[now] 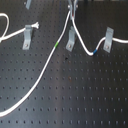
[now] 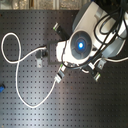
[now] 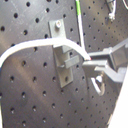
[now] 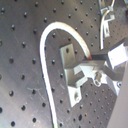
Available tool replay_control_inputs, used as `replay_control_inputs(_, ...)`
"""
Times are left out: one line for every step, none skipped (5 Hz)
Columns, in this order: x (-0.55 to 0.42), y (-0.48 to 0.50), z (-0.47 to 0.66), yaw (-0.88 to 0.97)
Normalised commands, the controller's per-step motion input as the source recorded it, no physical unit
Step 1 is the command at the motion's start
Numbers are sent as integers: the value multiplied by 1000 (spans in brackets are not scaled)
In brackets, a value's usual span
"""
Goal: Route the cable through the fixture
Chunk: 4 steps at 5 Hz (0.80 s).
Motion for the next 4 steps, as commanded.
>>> replay_control_inputs(-10, 51, 62, -1000)
replay_control_inputs(-14, 56, 45, -1000)
replay_control_inputs(-10, 35, -56, -860)
replay_control_inputs(0, 0, -11, -820)
